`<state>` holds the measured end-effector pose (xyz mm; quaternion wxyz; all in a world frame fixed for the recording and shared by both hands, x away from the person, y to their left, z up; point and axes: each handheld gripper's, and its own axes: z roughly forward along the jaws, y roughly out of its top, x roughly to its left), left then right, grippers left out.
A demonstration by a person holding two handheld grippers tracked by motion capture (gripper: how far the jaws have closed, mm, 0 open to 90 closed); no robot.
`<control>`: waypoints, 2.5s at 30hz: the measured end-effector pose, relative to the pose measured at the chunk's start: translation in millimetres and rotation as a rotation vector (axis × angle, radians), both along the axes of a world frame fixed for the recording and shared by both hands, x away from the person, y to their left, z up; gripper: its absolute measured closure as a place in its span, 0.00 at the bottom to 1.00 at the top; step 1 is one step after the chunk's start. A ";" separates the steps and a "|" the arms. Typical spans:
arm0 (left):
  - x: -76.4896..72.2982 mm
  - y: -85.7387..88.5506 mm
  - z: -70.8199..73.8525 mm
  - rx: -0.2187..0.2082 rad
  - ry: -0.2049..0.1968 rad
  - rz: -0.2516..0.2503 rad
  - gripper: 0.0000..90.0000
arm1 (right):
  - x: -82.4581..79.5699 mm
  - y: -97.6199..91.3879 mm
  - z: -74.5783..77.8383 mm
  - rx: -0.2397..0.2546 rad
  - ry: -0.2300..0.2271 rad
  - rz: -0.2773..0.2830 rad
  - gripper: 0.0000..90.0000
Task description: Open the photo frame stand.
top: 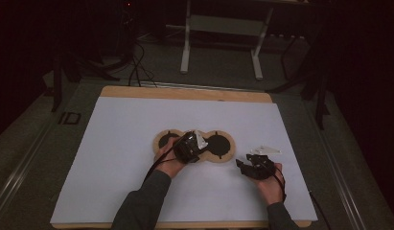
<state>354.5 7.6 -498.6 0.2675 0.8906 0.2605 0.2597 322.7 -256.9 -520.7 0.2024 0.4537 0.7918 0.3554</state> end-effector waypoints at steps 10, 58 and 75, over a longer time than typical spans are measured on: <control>2.8 -4.9 -2.9 0.017 -0.007 0.016 0.64 | 0.3 -0.8 0.9 0.036 0.012 0.005 0.52; -15.3 35.2 -2.7 -0.214 -0.097 -0.031 0.78 | 7.9 0.9 21.2 0.285 0.045 0.001 0.43; -26.3 52.1 -3.2 -0.295 -0.114 -0.058 0.78 | 16.8 17.3 27.3 0.343 0.093 0.033 0.33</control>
